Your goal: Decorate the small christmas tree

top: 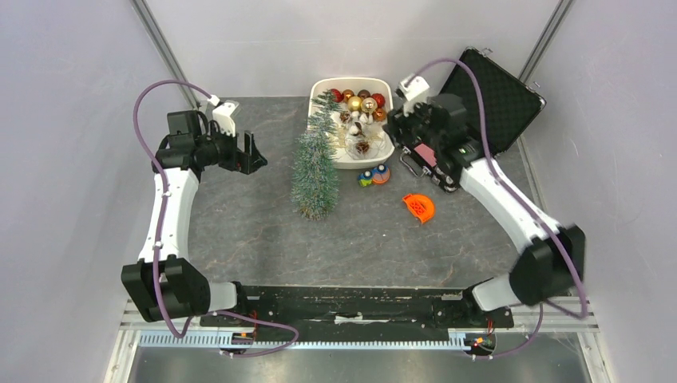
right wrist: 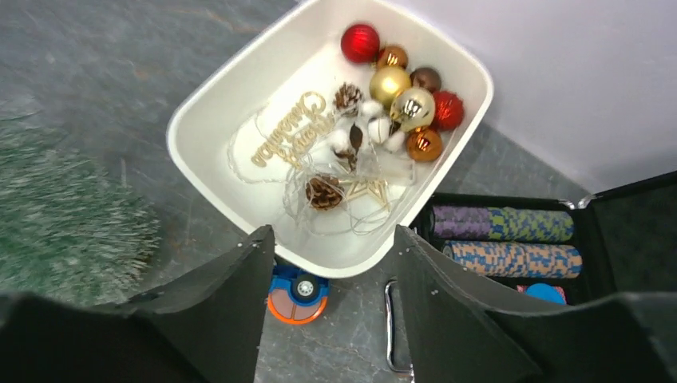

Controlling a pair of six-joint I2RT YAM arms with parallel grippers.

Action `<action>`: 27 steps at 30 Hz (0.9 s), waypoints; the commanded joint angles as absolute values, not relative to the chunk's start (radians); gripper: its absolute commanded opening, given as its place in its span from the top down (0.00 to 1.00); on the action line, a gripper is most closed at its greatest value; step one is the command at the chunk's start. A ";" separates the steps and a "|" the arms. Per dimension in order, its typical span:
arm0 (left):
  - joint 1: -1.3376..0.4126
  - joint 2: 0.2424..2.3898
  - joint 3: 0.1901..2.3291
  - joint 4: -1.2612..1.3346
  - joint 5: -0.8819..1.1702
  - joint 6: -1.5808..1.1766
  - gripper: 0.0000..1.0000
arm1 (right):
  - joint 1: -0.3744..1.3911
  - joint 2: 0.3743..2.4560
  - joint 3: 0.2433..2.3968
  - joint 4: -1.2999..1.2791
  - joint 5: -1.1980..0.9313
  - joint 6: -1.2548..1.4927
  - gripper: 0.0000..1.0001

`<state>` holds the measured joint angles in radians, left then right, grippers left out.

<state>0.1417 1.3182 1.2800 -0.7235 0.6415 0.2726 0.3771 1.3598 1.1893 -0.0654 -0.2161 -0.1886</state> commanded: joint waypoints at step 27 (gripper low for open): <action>0.139 1.383 1.299 -0.747 0.680 0.315 0.13 | 0.395 2.308 1.978 -0.408 -0.107 -0.438 0.49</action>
<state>0.1417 1.3827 1.2800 -0.7540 0.6430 0.2825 0.3908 2.2883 1.9141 -0.4160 -0.1139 -0.3759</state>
